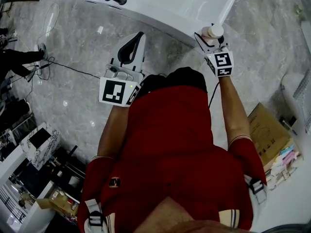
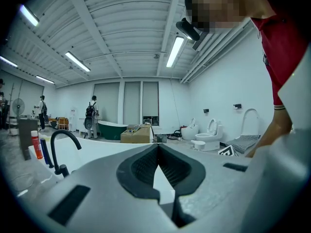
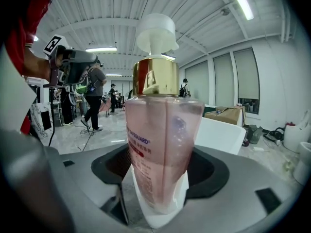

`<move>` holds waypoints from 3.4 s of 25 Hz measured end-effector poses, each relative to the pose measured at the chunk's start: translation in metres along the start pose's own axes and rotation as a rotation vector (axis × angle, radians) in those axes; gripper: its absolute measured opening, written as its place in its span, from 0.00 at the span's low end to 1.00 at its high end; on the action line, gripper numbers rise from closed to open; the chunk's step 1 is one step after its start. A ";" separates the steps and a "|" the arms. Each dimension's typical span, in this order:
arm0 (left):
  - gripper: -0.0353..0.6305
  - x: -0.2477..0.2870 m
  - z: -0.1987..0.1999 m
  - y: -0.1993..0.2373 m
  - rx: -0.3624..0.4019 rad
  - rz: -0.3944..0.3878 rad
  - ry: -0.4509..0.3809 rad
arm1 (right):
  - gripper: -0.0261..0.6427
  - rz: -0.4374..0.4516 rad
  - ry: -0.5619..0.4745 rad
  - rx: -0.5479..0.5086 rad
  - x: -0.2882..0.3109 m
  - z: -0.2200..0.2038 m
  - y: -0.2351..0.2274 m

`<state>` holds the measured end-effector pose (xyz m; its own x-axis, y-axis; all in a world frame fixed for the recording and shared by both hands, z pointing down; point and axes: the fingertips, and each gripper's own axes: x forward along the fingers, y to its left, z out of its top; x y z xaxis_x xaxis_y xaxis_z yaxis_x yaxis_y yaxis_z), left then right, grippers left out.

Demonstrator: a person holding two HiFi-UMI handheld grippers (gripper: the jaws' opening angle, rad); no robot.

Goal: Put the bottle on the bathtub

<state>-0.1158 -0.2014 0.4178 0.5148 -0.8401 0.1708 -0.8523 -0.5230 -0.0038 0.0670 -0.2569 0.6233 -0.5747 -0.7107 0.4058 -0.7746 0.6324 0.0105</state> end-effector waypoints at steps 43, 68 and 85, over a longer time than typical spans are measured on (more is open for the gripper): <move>0.06 -0.019 0.060 -0.046 -0.070 -0.144 -0.039 | 0.24 -0.072 -0.140 0.058 -0.133 0.145 0.046; 0.06 -0.069 0.074 -0.089 -0.068 -0.232 -0.085 | 0.04 0.026 -0.289 0.062 -0.189 0.230 0.139; 0.06 -0.083 0.071 -0.081 -0.082 -0.191 -0.092 | 0.04 0.032 -0.279 0.067 -0.191 0.220 0.148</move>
<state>-0.0829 -0.0989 0.3344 0.6704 -0.7386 0.0705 -0.7415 -0.6634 0.1002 0.0044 -0.0954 0.3461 -0.6424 -0.7539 0.1376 -0.7653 0.6406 -0.0628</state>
